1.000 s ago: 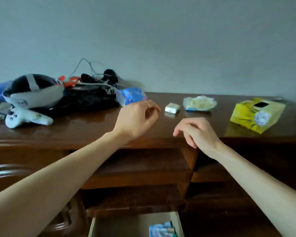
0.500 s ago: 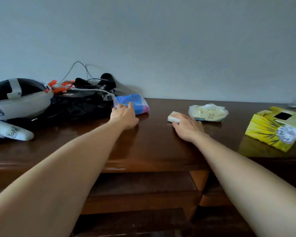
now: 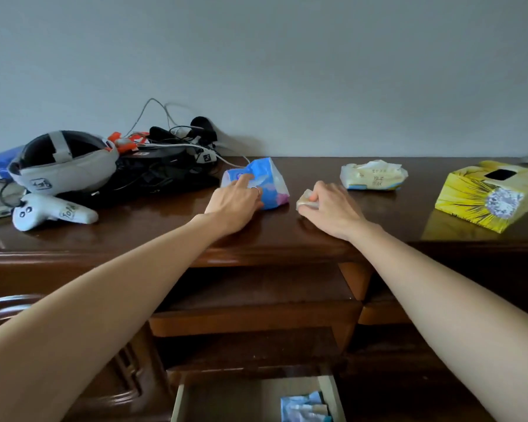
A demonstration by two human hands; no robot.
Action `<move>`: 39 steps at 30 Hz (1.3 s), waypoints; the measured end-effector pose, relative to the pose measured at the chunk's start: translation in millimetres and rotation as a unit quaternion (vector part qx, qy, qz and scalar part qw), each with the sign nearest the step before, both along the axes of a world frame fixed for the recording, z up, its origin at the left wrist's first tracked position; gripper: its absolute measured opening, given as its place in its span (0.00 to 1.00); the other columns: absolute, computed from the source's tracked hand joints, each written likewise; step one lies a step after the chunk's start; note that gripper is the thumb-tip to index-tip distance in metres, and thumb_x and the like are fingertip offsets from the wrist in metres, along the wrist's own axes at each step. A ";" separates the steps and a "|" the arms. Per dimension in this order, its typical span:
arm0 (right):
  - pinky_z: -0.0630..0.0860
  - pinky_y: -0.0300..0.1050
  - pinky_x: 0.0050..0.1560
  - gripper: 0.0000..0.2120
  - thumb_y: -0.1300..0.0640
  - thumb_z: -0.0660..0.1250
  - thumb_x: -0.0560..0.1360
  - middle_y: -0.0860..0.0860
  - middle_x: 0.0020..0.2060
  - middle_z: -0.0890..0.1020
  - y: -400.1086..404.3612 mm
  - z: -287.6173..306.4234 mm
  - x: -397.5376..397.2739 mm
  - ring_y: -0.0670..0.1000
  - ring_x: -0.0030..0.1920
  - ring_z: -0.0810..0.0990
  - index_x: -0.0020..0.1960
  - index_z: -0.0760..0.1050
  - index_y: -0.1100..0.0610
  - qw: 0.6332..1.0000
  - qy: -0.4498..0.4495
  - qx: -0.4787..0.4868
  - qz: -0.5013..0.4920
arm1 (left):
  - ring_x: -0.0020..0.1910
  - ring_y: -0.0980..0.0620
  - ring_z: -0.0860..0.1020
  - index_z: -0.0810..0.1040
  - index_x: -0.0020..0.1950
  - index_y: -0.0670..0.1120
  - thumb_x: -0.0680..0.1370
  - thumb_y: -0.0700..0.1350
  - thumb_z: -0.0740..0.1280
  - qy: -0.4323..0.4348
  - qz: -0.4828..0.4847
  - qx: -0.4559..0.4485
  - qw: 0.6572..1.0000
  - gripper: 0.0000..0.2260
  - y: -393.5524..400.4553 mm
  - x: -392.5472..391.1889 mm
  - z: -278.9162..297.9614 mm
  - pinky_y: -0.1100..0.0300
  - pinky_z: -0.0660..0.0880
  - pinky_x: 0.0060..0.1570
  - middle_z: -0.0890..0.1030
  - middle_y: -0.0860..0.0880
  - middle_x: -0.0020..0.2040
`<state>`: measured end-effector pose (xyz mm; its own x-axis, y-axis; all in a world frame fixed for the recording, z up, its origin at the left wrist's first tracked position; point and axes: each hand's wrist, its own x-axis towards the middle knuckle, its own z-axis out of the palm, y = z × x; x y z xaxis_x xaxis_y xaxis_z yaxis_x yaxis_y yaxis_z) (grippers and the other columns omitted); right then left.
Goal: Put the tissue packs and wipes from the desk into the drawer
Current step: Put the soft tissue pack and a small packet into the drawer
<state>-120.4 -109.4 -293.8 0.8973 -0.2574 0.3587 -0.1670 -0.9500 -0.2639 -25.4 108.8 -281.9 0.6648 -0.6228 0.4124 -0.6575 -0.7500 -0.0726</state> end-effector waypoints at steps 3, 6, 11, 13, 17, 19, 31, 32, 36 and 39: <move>0.69 0.51 0.48 0.19 0.39 0.63 0.76 0.51 0.54 0.77 19.0 3.8 -24.0 0.58 0.57 0.78 0.55 0.70 0.53 0.998 0.010 0.066 0.002 | 0.52 0.38 0.78 0.72 0.51 0.47 0.84 0.51 0.55 -0.028 0.002 -0.029 0.999 0.11 27.8 -43.5 4.8 0.50 0.70 0.39 0.81 0.42 0.52; 0.69 0.50 0.47 0.20 0.37 0.68 0.76 0.49 0.54 0.77 36.0 1.8 -56.1 0.53 0.52 0.76 0.56 0.69 0.50 0.994 0.001 0.104 0.042 | 0.46 0.39 0.79 0.72 0.46 0.45 0.83 0.47 0.57 -0.100 -0.065 -0.098 0.988 0.11 57.2 -101.3 1.3 0.46 0.74 0.41 0.82 0.43 0.42; 0.68 0.41 0.56 0.24 0.45 0.73 0.74 0.50 0.62 0.76 62.6 -56.8 -124.0 0.51 0.62 0.74 0.65 0.70 0.51 0.972 -0.180 0.097 0.119 | 0.35 0.41 0.77 0.78 0.42 0.41 0.84 0.44 0.60 -0.194 -0.185 -0.137 0.954 0.14 106.3 -177.4 -61.3 0.46 0.73 0.34 0.78 0.44 0.37; 0.66 0.36 0.62 0.28 0.43 0.73 0.73 0.49 0.64 0.74 70.8 -80.8 -146.6 0.49 0.65 0.71 0.68 0.69 0.52 0.959 -0.227 0.096 0.138 | 0.34 0.42 0.77 0.78 0.42 0.40 0.83 0.43 0.62 -0.180 -0.232 -0.134 0.946 0.13 119.0 -189.7 -91.2 0.47 0.73 0.32 0.78 0.44 0.37; 0.69 0.33 0.62 0.30 0.42 0.75 0.74 0.45 0.64 0.73 83.4 -151.6 -176.3 0.46 0.64 0.71 0.69 0.69 0.52 0.964 -0.183 0.138 0.137 | 0.34 0.44 0.77 0.79 0.42 0.41 0.82 0.44 0.64 -0.140 -0.275 -0.074 0.948 0.11 127.7 -194.3 -150.8 0.51 0.74 0.32 0.78 0.44 0.38; 0.74 0.40 0.59 0.31 0.43 0.76 0.73 0.47 0.64 0.75 87.2 -199.2 -187.2 0.47 0.63 0.74 0.70 0.69 0.50 0.974 -0.092 0.188 0.090 | 0.34 0.44 0.77 0.78 0.43 0.42 0.82 0.44 0.65 -0.104 -0.261 -0.046 0.959 0.10 130.6 -193.6 -181.6 0.52 0.75 0.32 0.78 0.45 0.38; 0.69 0.44 0.56 0.31 0.49 0.76 0.74 0.54 0.67 0.76 110.7 -385.0 -169.1 0.53 0.63 0.77 0.73 0.67 0.52 0.914 0.291 0.271 0.076 | 0.35 0.49 0.78 0.78 0.41 0.47 0.80 0.48 0.64 0.177 -0.019 0.005 0.984 0.10 149.9 -190.0 -300.3 0.58 0.59 0.28 0.78 0.51 0.38; 0.70 0.44 0.56 0.32 0.51 0.76 0.74 0.55 0.66 0.76 114.1 -393.7 -166.6 0.54 0.63 0.76 0.73 0.67 0.52 0.910 0.297 0.278 0.078 | 0.35 0.50 0.76 0.77 0.41 0.47 0.80 0.48 0.62 0.201 0.000 -0.003 0.980 0.11 152.5 -189.1 -305.4 0.58 0.58 0.28 0.76 0.52 0.38; 0.73 0.51 0.62 0.34 0.55 0.78 0.73 0.56 0.67 0.74 127.5 -420.0 -157.8 0.55 0.65 0.74 0.74 0.66 0.55 0.893 0.341 0.281 0.087 | 0.31 0.52 0.72 0.74 0.40 0.48 0.80 0.50 0.59 0.270 0.043 -0.009 0.962 0.12 160.8 -184.0 -320.9 0.57 0.65 0.26 0.75 0.53 0.37; 0.74 0.56 0.65 0.29 0.53 0.74 0.77 0.53 0.68 0.74 135.0 -433.8 -157.9 0.55 0.67 0.74 0.74 0.67 0.52 0.881 0.356 0.298 0.088 | 0.34 0.50 0.77 0.76 0.42 0.50 0.79 0.51 0.60 0.295 0.062 -0.002 0.954 0.10 165.6 -179.4 -327.9 0.57 0.71 0.28 0.78 0.53 0.39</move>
<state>-278.3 25.6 -727.6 0.8853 -0.0445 -0.4629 -0.3559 -0.7055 -0.6129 -204.9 274.4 -609.8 0.8504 -0.5234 -0.0536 -0.4894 -0.8242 0.2850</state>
